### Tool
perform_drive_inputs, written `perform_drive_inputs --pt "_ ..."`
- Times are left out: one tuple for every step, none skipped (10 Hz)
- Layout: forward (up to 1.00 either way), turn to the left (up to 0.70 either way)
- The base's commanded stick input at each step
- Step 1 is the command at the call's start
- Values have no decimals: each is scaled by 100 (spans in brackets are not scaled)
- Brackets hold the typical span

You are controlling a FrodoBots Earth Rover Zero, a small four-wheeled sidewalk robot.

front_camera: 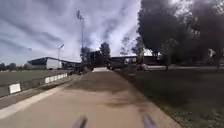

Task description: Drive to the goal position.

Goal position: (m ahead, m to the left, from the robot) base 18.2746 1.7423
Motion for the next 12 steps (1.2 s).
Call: perform_drive_inputs --pt "100 0" --pt "100 0" --pt "100 0" --pt "100 0" --pt "100 2" --pt "100 18" --pt "100 34" --pt "100 0" --pt "100 0" --pt "100 0" --pt "100 0" --pt "100 0"
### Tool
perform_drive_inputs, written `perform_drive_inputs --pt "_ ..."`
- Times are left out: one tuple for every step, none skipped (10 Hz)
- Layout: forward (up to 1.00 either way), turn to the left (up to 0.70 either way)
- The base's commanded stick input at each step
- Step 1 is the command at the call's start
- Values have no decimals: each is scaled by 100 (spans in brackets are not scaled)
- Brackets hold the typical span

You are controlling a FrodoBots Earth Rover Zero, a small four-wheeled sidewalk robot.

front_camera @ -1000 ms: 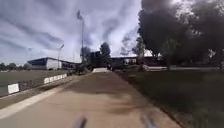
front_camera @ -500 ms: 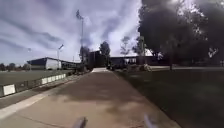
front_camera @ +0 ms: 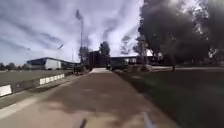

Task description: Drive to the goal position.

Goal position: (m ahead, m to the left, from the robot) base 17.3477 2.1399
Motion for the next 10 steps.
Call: perform_drive_inputs --pt "100 0" --pt "100 0" --pt "100 0" --pt "100 0" --pt "100 0" --pt "100 0" --pt "100 0" --pt "100 0" --pt "100 0" --pt "100 0"
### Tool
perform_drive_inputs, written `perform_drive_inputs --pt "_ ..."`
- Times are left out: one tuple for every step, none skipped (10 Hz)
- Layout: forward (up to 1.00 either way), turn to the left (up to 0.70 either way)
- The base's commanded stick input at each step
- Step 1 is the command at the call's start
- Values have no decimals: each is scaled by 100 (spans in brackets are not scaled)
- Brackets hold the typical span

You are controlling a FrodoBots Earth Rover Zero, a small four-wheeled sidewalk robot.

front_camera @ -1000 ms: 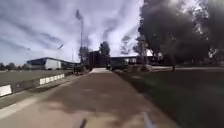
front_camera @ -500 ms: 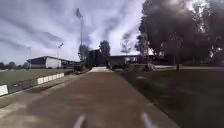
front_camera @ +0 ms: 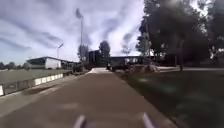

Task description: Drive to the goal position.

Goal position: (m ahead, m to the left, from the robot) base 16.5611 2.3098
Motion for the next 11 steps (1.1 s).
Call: perform_drive_inputs --pt "100 0" --pt "100 0" --pt "100 32" --pt "100 37" --pt "100 0" --pt "100 0" --pt "100 0" --pt "100 0" --pt "100 0" --pt "100 0" --pt "100 0"
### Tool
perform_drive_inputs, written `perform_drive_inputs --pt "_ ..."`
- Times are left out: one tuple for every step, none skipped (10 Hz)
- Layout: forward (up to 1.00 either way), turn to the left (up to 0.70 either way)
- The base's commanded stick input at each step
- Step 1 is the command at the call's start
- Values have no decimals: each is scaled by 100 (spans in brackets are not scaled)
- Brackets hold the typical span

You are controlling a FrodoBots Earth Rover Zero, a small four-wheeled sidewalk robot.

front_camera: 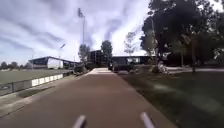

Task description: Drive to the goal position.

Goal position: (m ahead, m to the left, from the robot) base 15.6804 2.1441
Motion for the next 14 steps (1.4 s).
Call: perform_drive_inputs --pt "100 0" --pt "100 0" --pt "100 0" --pt "100 25" --pt "100 34" --pt "100 35" --pt "100 18" --pt "100 2" --pt "100 0" --pt "100 0" --pt "100 38" --pt "100 35" --pt "100 0" --pt "100 0"
